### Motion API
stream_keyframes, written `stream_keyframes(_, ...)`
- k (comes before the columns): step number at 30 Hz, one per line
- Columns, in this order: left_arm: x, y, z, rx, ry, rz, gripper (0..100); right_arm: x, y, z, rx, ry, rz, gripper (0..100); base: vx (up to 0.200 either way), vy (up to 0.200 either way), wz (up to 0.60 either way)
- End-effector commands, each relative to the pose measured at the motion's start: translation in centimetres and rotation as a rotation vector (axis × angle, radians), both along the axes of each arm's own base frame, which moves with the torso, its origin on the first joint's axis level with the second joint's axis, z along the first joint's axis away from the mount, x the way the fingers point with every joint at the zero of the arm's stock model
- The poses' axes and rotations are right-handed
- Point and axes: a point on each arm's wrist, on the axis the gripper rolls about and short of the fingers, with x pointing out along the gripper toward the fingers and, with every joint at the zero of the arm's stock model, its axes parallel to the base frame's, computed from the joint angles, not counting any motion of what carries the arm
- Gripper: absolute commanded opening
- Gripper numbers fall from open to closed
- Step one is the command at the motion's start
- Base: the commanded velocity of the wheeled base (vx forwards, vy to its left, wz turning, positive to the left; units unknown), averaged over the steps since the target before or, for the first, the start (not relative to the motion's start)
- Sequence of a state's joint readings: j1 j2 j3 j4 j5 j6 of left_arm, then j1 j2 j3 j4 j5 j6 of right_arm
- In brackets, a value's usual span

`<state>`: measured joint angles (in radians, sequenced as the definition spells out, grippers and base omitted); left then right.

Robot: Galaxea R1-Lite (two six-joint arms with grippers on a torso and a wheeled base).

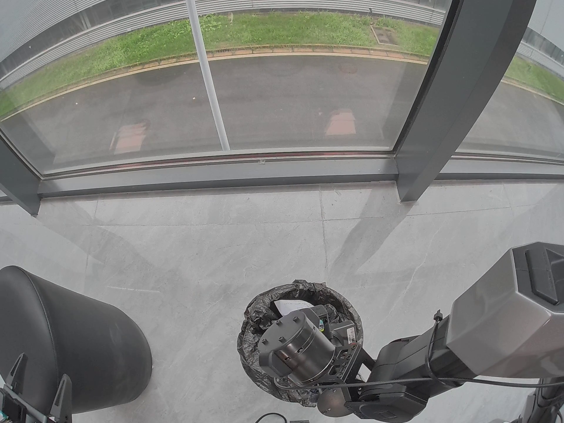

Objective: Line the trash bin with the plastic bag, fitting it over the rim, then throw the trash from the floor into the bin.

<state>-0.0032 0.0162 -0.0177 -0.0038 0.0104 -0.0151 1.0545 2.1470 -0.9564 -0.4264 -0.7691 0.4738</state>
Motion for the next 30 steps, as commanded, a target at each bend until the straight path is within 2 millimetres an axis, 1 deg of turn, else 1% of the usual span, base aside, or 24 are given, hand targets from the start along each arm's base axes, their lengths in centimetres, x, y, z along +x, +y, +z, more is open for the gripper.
stream_keyframes(1,0.0,0.0,-0.5,0.0,0.001,0.0,100,0.0,0.0,-0.1,-0.004,0.002,-0.001,100,0.0,0.0,0.0)
stream_keyframes(16,0.0,0.0,-0.5,0.0,0.002,0.0,100,-0.1,-0.1,0.1,0.009,0.001,-0.001,100,0.0,0.0,0.0)
stream_keyframes(18,0.0,0.0,-0.5,0.0,0.002,0.0,100,0.1,-0.3,0.6,-0.015,-0.007,0.022,100,0.0,0.0,0.0)
stream_keyframes(19,0.0,0.0,-0.5,0.0,0.002,0.0,100,0.4,-0.5,1.3,-0.032,-0.016,0.042,100,0.0,0.0,0.0)
stream_keyframes(21,0.0,0.0,-0.5,0.0,0.002,0.0,100,0.8,-0.9,2.6,-0.037,-0.008,0.118,100,0.0,0.0,0.0)
stream_keyframes(24,0.0,0.0,-0.5,0.0,0.002,0.0,100,0.7,-1.7,4.6,-0.009,0.046,0.335,100,0.0,0.0,0.0)
stream_keyframes(26,0.0,0.0,-0.5,0.0,0.001,0.0,100,0.8,-2.5,4.8,-0.036,0.08,0.48,100,0.0,0.0,0.0)
stream_keyframes(27,0.0,0.0,-0.5,0.0,0.001,0.0,100,0.8,-2.5,4.8,-0.036,0.08,0.48,100,0.0,0.0,0.0)
stream_keyframes(28,0.0,0.0,-0.5,0.0,0.001,0.0,100,1.2,-2.7,4.6,-0.056,0.095,0.575,100,0.0,0.0,0.0)
stream_keyframes(29,0.0,0.0,-0.5,0.0,0.002,0.0,100,1.4,-2.7,4.4,-0.064,0.099,0.586,100,0.0,0.0,0.0)
stream_keyframes(30,0.0,0.0,-0.5,0.0,0.002,0.0,100,1.7,-2.5,3.8,-0.074,0.11,0.586,100,0.0,0.0,0.0)
